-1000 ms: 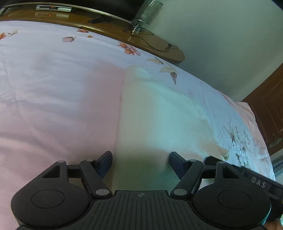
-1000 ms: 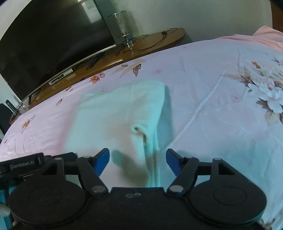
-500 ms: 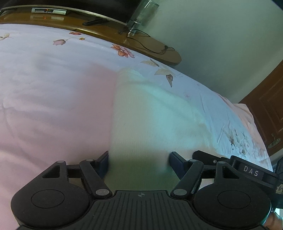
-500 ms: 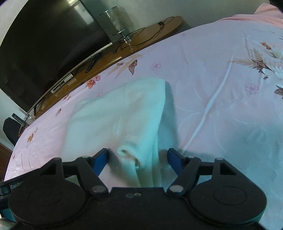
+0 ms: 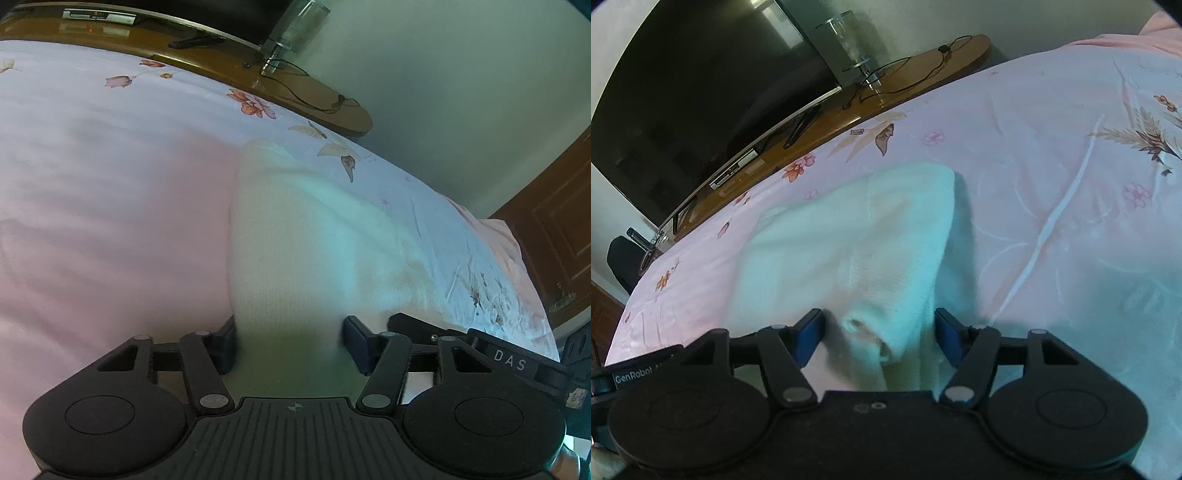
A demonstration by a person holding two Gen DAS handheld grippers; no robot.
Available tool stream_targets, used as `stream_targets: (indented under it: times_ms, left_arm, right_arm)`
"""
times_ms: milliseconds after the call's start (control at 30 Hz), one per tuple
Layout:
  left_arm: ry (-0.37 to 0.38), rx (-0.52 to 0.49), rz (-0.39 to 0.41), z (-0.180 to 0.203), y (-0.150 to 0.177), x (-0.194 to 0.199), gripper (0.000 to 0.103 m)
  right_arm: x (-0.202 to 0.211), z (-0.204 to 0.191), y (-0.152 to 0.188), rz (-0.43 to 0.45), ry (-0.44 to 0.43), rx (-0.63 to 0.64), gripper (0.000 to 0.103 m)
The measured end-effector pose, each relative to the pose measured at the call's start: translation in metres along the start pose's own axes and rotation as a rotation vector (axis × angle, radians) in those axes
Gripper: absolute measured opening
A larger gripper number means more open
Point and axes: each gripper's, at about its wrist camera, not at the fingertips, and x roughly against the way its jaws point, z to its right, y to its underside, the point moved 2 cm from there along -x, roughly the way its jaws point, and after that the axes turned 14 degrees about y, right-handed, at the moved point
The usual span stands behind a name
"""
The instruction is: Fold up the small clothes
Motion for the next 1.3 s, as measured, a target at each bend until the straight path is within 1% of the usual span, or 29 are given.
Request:
stream_targets:
  times_ms: [33, 67, 100, 167, 200, 233, 300, 367, 400, 500, 533, 567, 600, 700, 800, 900, 1000, 1200, 1300]
  left_arm:
    - [0.008, 0.007, 0.0, 0.0, 0.0, 0.001, 0.047]
    - [0.011, 0.01, 0.001, 0.001, 0.0, 0.002, 0.045]
    - [0.01, 0.007, 0.002, 0.002, 0.0, 0.001, 0.045]
    - [0.007, -0.001, -0.001, 0.002, 0.0, -0.001, 0.045]
    - [0.008, 0.004, -0.003, 0.001, -0.001, -0.001, 0.045]
    - [0.013, 0.018, -0.003, 0.0, -0.002, -0.001, 0.045]
    - [0.012, 0.011, -0.007, 0.0, -0.001, 0.001, 0.045]
    - [0.01, 0.003, -0.003, 0.0, 0.0, 0.0, 0.045]
    - [0.009, 0.012, 0.003, 0.0, 0.0, -0.001, 0.045]
    - [-0.003, 0.007, 0.009, 0.003, 0.001, -0.003, 0.045]
    - [-0.009, 0.009, 0.013, 0.004, 0.001, -0.003, 0.044]
    - [-0.013, 0.008, 0.017, 0.005, 0.001, -0.002, 0.042]
    - [-0.019, 0.003, 0.024, 0.007, 0.001, -0.001, 0.04]
    - [-0.027, -0.014, 0.042, 0.012, 0.002, 0.004, 0.038]
    - [-0.024, 0.0, 0.052, 0.013, -0.001, 0.01, 0.036]
    - [-0.022, 0.003, 0.071, 0.015, -0.005, 0.021, 0.035]
    - [-0.025, -0.006, 0.102, 0.017, -0.007, 0.039, 0.035]
    - [-0.033, -0.014, 0.146, 0.005, -0.011, 0.086, 0.035]
    - [-0.049, -0.023, 0.163, -0.002, -0.014, 0.11, 0.035]
  right_arm:
    - [0.0, 0.001, -0.001, -0.004, -0.007, -0.007, 0.049]
    - [0.001, 0.002, -0.001, -0.008, -0.019, -0.014, 0.045]
    - [0.002, 0.002, -0.001, -0.007, -0.025, -0.012, 0.039]
    - [0.002, 0.003, -0.001, -0.002, -0.028, -0.008, 0.038]
    - [0.001, 0.004, -0.002, -0.003, -0.031, -0.011, 0.038]
    - [-0.001, 0.006, -0.002, -0.005, -0.036, -0.021, 0.042]
    - [-0.001, 0.013, -0.004, -0.016, -0.054, -0.054, 0.043]
    - [0.003, 0.016, -0.003, -0.01, -0.041, -0.05, 0.051]
    - [0.004, 0.017, -0.002, -0.005, -0.029, -0.038, 0.057]
    - [0.0, 0.019, -0.003, -0.01, -0.044, -0.061, 0.056]
    - [-0.002, 0.018, -0.005, -0.01, -0.048, -0.065, 0.048]
    - [-0.004, 0.017, -0.006, -0.024, -0.073, -0.076, 0.039]
    - [-0.006, 0.016, -0.007, -0.034, -0.082, -0.1, 0.036]
    - [0.002, 0.004, -0.005, 0.009, -0.062, -0.04, 0.031]
    - [0.009, 0.001, -0.006, 0.022, -0.088, -0.053, 0.03]
    - [0.018, -0.01, -0.011, 0.032, -0.119, -0.035, 0.029]
    - [0.027, -0.03, -0.014, 0.038, -0.165, -0.013, 0.029]
    - [0.043, -0.07, -0.005, 0.057, -0.193, 0.015, 0.029]
    - [0.053, -0.092, 0.001, 0.065, -0.205, 0.031, 0.029]
